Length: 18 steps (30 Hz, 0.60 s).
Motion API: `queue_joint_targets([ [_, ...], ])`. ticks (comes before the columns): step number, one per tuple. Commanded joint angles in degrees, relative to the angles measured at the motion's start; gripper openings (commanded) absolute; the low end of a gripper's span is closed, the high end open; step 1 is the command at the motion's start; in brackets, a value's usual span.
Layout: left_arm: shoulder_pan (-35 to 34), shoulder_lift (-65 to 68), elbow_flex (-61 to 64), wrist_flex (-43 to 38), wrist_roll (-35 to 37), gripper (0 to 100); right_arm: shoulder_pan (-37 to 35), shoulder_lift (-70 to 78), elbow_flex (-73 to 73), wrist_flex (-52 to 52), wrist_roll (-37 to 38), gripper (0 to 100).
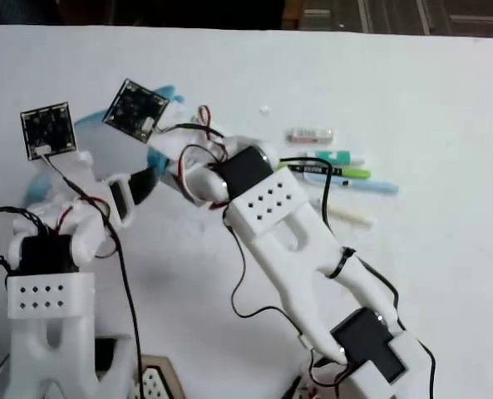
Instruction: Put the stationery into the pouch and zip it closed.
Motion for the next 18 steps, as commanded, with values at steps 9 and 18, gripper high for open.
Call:
queue_joint_targets([
  [9,4.62,-0.66,-0.97,-0.44,2.81,36,-0.22,-2.51,-2.81,0.40,-0.26,1.8],
  [18,2.95,-0.66,-0.18,-2.90,5.80,36,-0.31,-2.95,-2.81,1.27,-0.18,1.8],
])
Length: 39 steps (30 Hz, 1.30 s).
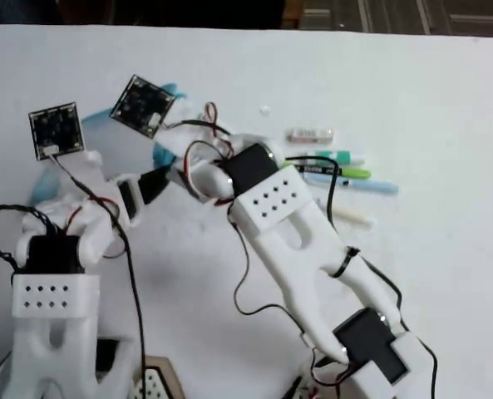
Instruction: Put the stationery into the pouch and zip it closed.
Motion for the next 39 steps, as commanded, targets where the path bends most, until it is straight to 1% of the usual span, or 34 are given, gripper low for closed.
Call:
queue_joint_targets([
  [1,-0.40,-0.66,-0.53,-2.81,2.55,36,-0.92,-2.95,-2.64,0.48,-0.18,1.8],
  [5,0.04,-0.66,0.53,-5.98,2.46,33,-1.01,-3.03,-2.73,0.57,-0.18,1.8],
  [9,0.04,-0.57,4.84,-9.58,2.46,33,-1.01,-3.03,-2.73,0.57,-0.18,1.8],
  [11,0.04,-0.57,8.18,-11.87,2.37,30,-1.01,-3.03,-2.73,0.57,-0.18,1.8],
  [13,0.04,-0.57,10.37,-13.71,-0.35,27,-1.01,-3.03,-2.73,0.57,-0.18,1.8],
  [15,0.04,-0.57,11.69,-13.89,-3.43,26,-1.01,-3.03,-2.73,0.48,-0.26,1.8],
  [19,-0.31,-0.57,13.98,-14.33,-3.69,26,-1.01,-3.03,-2.73,0.48,-0.26,1.8],
  [24,-0.40,-0.66,13.89,-14.33,-4.04,26,-0.57,-4.09,-4.57,1.27,-0.53,1.8],
  [26,-0.40,-0.66,13.80,-14.33,-4.04,22,-0.40,-4.35,-5.98,2.33,-0.53,1.8],
  [29,-0.40,-0.66,13.71,-14.51,-4.66,13,0.40,-4.53,-7.21,3.38,-0.70,1.8],
  [31,-0.48,-0.66,13.71,-15.74,-8.00,6,1.19,-4.53,-7.47,3.56,-0.70,1.8],
  [32,-1.10,-0.66,13.71,-16.09,-9.41,3,1.63,-4.62,-7.47,3.65,-0.70,1.8],
  [33,-2.07,-0.66,13.71,-16.35,-10.02,2,2.07,-4.62,-7.47,3.65,-0.70,1.8],
  [37,-7.69,-0.75,13.01,-15.82,-9.05,3,3.65,-6.46,-9.58,4.53,-0.79,1.8],
  [39,-10.15,-0.75,10.29,-13.10,-9.05,3,4.09,-7.60,-11.34,5.32,-0.79,1.8],
])
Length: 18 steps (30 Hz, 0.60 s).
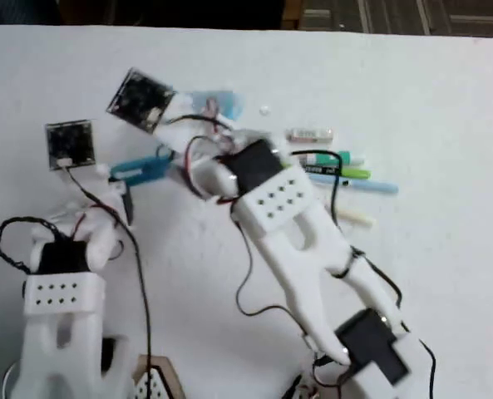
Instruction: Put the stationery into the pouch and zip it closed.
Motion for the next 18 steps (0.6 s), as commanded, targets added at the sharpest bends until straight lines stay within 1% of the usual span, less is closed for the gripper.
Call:
queue_joint_targets([
  [1,-5.05,-0.57,-5.19,4.48,0.00,3,2.86,-5.49,-6.15,1.27,-0.70,1.8],
  [12,-5.32,-0.57,-30.51,24.44,-0.18,3,2.86,-6.46,-16.35,8.57,-0.35,1.8],
  [16,-5.32,-0.57,-47.03,36.40,-0.18,3,2.86,-6.46,-22.51,13.41,-0.26,1.8],
  [18,-5.32,-0.40,-56.97,44.40,0.09,2,3.03,-6.46,-25.67,16.22,-0.18,1.8],
])
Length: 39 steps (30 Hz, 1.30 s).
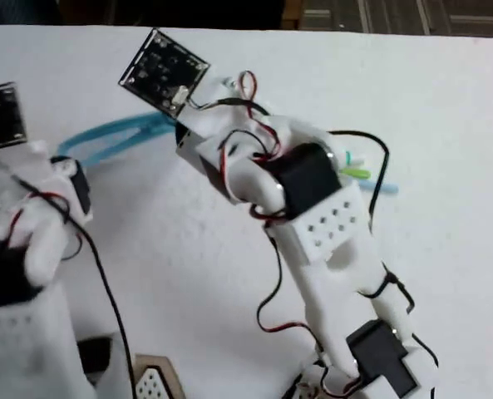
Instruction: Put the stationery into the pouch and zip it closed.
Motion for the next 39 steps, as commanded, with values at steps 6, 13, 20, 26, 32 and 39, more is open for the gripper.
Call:
queue_joint_targets([
  [6,-1.71,6.11,-31.56,22.33,0.79,2,1.80,-3.12,-10.55,14.11,3.25,1.8],
  [13,1.27,16.04,-25.05,22.24,0.97,2,1.98,-4.00,-8.97,20.62,4.13,1.8],
  [20,0.13,26.51,-20.84,22.24,0.70,2,2.42,-7.16,0.26,20.44,4.57,1.8],
  [26,0.48,27.56,-15.47,22.15,-4.13,2,4.70,-11.65,7.91,20.44,7.38,1.8],
  [32,0.57,27.56,-12.57,21.89,-6.59,2,10.77,-14.64,8.79,20.35,10.90,1.8],
  [39,2.86,27.38,-12.84,21.80,-6.68,2,8.22,-15.16,8.88,20.44,11.08,1.9],
])
